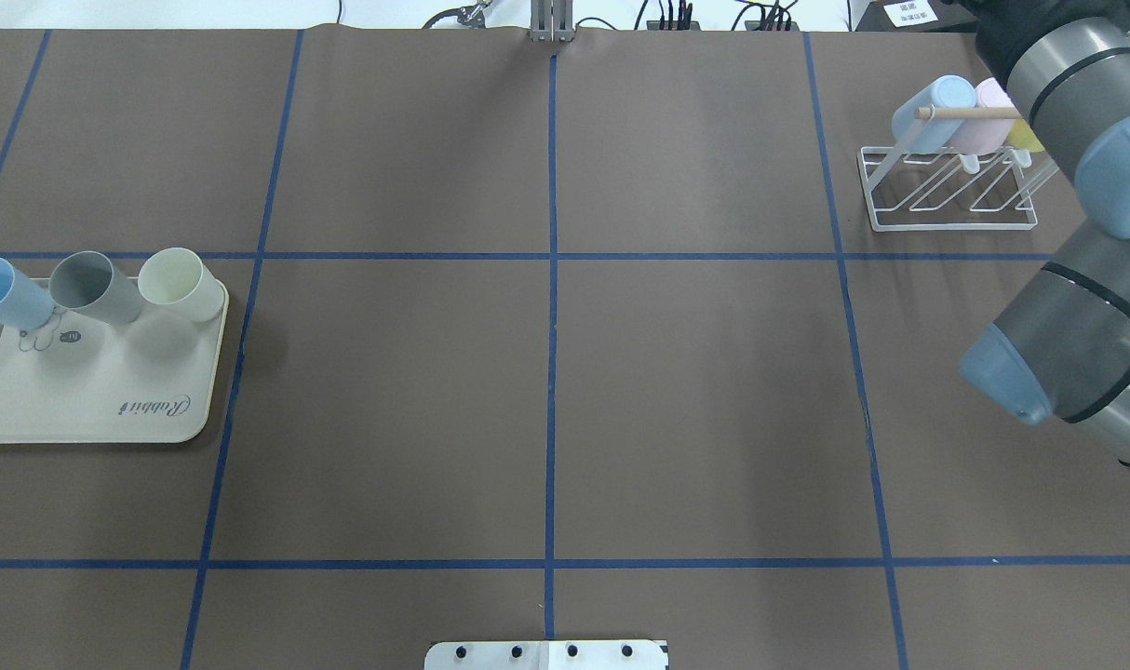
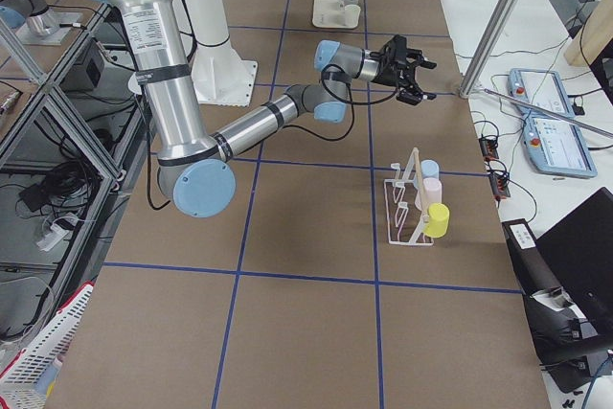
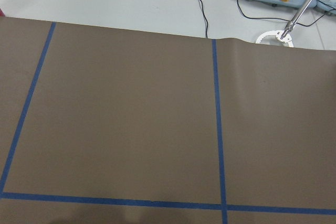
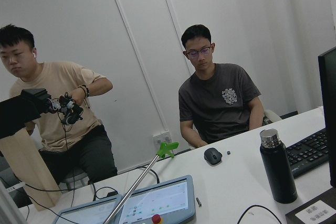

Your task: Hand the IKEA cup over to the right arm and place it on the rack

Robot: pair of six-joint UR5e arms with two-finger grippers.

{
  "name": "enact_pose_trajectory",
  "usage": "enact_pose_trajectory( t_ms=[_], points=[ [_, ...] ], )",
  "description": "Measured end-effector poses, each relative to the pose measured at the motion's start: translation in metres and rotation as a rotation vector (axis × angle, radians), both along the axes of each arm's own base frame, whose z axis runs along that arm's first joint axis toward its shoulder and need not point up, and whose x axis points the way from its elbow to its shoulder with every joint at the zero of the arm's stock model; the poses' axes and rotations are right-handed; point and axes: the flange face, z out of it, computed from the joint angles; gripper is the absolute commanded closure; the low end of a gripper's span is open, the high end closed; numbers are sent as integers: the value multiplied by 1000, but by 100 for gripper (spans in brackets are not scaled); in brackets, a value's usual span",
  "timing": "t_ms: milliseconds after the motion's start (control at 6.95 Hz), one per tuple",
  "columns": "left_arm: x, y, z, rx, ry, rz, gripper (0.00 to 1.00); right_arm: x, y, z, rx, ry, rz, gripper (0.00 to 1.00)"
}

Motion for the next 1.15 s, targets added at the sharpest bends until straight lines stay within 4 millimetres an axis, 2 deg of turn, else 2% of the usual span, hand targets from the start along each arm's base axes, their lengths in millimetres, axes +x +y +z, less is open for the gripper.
enact_pose_trajectory(
  t_ms=[288, 576, 863, 1151],
  points=[
    [-3, 3, 60, -48, -61, 69, 0, -13, 26, -22, 13, -151, -37, 1],
    [-10, 0, 115, -110, -67, 128, 0, -27, 46, -34, 14, -250, -76, 1],
    [-12, -9, 138, -144, -50, 151, 0, -34, 57, -42, 23, -304, -96, 0],
    [-5, -32, 150, -166, -49, 153, 0, -36, 61, -44, 29, -316, -103, 0]
  ],
)
